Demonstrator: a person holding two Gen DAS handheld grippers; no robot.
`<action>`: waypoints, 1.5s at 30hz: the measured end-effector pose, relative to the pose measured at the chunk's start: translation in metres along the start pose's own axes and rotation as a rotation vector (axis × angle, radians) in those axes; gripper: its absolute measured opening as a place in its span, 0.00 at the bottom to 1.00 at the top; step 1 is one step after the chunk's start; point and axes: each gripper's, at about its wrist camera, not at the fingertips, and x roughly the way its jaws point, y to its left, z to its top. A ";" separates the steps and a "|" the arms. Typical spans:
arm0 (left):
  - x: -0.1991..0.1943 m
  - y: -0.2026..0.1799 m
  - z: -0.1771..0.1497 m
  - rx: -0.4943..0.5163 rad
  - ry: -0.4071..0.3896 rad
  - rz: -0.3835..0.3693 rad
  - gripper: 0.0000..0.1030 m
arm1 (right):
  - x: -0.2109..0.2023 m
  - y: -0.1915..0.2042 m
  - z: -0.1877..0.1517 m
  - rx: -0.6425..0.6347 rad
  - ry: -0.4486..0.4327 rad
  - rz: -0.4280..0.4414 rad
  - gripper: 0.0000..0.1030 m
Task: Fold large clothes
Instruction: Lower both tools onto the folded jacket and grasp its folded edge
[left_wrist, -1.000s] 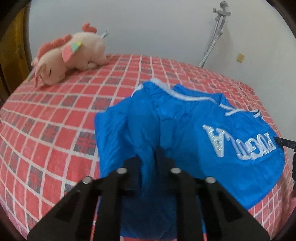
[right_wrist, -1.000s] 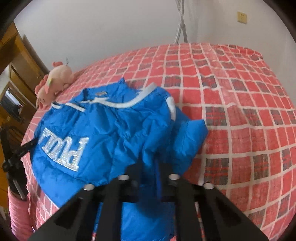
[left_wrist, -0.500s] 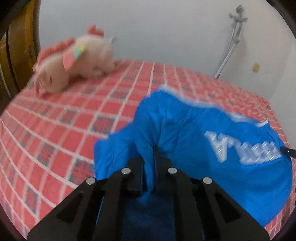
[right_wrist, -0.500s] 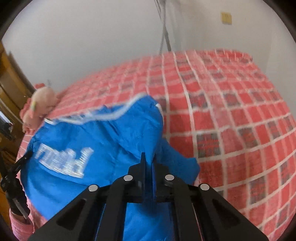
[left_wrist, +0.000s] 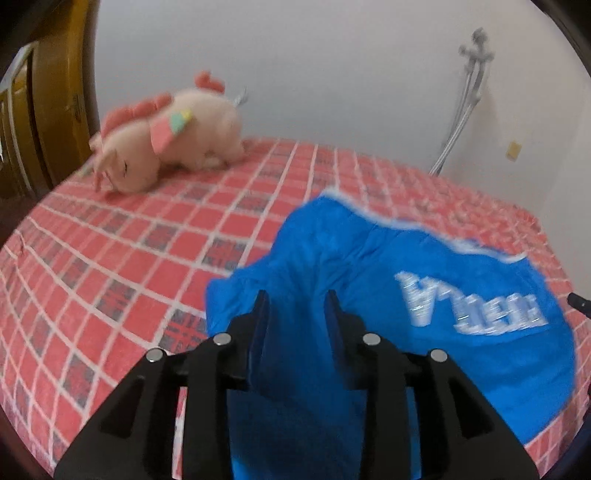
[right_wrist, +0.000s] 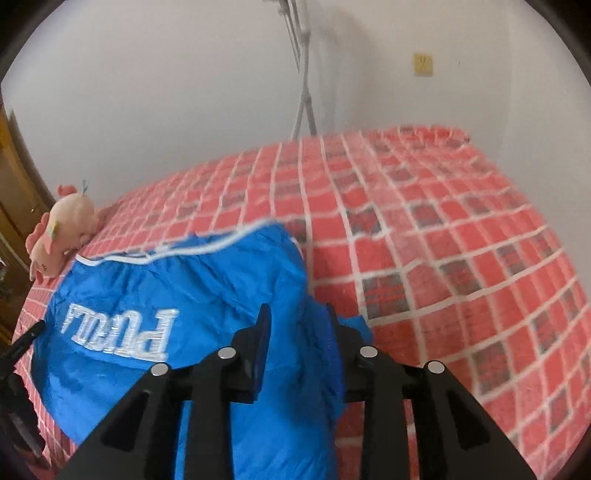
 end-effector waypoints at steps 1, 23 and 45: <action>-0.011 -0.011 0.000 0.016 -0.019 -0.022 0.30 | -0.004 0.010 -0.002 -0.014 -0.003 0.019 0.29; 0.027 -0.097 -0.075 0.117 0.100 -0.146 0.29 | 0.044 0.090 -0.084 -0.133 0.033 0.048 0.26; -0.009 -0.068 -0.041 0.104 0.097 -0.098 0.72 | -0.001 0.080 -0.060 -0.152 0.044 -0.020 0.46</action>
